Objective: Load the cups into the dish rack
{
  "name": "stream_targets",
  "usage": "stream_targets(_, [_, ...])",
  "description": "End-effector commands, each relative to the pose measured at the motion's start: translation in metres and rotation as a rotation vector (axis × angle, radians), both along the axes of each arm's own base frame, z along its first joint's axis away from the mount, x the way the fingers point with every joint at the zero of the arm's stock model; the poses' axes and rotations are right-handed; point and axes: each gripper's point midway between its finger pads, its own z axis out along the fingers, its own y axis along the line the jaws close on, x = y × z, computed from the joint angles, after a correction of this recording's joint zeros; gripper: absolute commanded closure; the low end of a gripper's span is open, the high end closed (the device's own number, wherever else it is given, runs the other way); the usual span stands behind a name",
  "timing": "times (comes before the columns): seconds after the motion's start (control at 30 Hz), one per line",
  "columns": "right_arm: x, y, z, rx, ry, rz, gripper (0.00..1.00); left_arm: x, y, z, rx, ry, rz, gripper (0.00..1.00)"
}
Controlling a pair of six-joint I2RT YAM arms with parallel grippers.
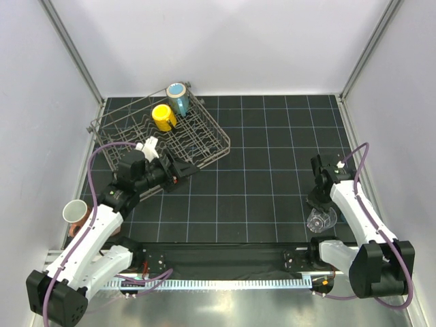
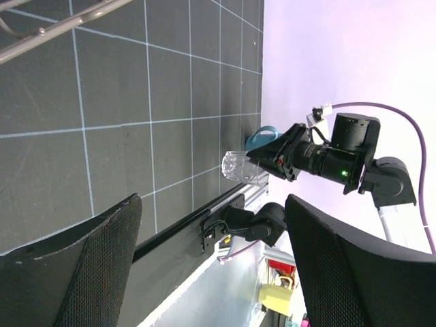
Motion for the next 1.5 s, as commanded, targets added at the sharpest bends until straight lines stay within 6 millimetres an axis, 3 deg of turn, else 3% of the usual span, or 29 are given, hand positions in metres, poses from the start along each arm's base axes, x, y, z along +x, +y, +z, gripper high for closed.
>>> stream_targets(0.0, [0.01,-0.003,-0.004,-0.014,-0.042,0.02,0.81,0.005,-0.002,0.024,-0.021,-0.092,-0.002,0.17])
stream_targets(0.1, [0.013,0.003,-0.006,0.016,-0.052,0.049,0.96,0.009,0.001,0.022,-0.015,-0.087,0.024,0.17])
stream_targets(0.2, [0.03,0.019,0.009,0.074,-0.128,0.158,0.96,0.011,0.002,0.022,-0.014,-0.087,0.039,0.17])
stream_targets(0.3, [0.056,0.038,0.047,0.106,-0.285,0.297,0.96,0.015,-0.001,0.029,-0.033,-0.109,0.033,0.17])
stream_targets(0.4, [0.077,0.087,0.099,0.294,-0.504,0.525,0.96,0.018,-0.008,0.041,-0.081,-0.139,0.009,0.15])
stream_targets(0.47, [0.084,0.13,0.138,0.482,-0.674,0.69,0.96,0.022,-0.012,0.046,-0.121,-0.13,0.008,0.11])
stream_targets(0.53, [0.083,0.155,0.165,0.603,-0.799,0.787,0.96,0.026,-0.018,0.043,-0.15,-0.099,-0.008,0.1])
stream_targets(0.57, [0.083,0.178,0.198,0.712,-0.931,0.872,0.96,0.027,-0.024,0.052,-0.203,-0.106,-0.029,0.1])
stream_targets(0.63, [0.079,0.194,0.216,0.793,-1.02,0.914,0.96,0.031,-0.03,0.057,-0.261,-0.119,-0.047,0.1])
stream_targets(0.73, [0.077,0.219,0.263,0.91,-1.179,0.992,0.96,0.035,-0.036,0.078,-0.391,-0.16,-0.061,0.09])
stream_targets(0.87, [0.074,0.235,0.297,0.943,-1.313,1.051,0.96,0.04,-0.036,0.079,-0.397,-0.162,-0.041,0.09])
stream_targets(1.07, [0.071,0.254,0.323,0.973,-1.409,1.097,0.96,0.043,-0.035,0.09,-0.448,-0.197,0.006,0.08])
stream_targets(1.47, [0.067,0.28,0.33,1.037,-1.443,1.078,0.96,0.029,-0.041,0.117,-0.559,-0.257,0.01,0.03])
